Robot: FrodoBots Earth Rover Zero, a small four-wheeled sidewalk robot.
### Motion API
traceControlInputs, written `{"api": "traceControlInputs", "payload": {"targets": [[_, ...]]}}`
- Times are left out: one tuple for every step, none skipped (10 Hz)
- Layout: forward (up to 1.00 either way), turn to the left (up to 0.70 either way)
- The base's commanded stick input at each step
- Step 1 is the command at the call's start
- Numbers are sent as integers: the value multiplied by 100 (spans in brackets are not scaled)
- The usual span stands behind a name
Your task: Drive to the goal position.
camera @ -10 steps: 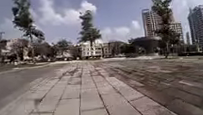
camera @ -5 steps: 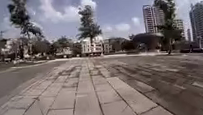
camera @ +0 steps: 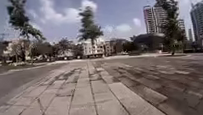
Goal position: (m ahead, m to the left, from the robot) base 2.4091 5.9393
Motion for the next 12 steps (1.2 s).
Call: {"api": "traceControlInputs", "payload": {"targets": [[70, 0], [70, 0], [70, 0], [70, 0], [70, 0], [70, 0], [70, 0], [70, 0], [70, 0], [70, 0], [70, 0], [70, 0]]}}
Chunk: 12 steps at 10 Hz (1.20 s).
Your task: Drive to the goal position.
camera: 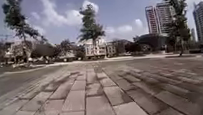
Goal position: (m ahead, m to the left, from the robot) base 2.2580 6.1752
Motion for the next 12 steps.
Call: {"api": "traceControlInputs", "payload": {"targets": [[70, 0], [70, 0], [70, 0], [70, 0], [70, 0], [70, 0], [70, 0], [70, 0], [70, 0], [70, 0], [70, 0], [70, 0]]}}
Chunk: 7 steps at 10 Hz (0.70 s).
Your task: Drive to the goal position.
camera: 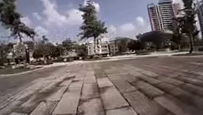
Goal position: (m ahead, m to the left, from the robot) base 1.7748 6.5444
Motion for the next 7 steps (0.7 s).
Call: {"api": "traceControlInputs", "payload": {"targets": [[70, 0], [70, 0], [70, 0], [70, 0], [70, 0], [70, 0], [70, 0]]}}
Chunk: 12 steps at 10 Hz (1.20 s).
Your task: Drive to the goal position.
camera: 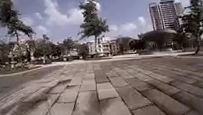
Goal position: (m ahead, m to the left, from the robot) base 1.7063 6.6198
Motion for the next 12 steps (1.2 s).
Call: {"api": "traceControlInputs", "payload": {"targets": [[70, 0], [70, 0], [70, 0], [70, 0], [70, 0], [70, 0], [70, 0], [70, 0], [70, 0], [70, 0], [70, 0], [70, 0]]}}
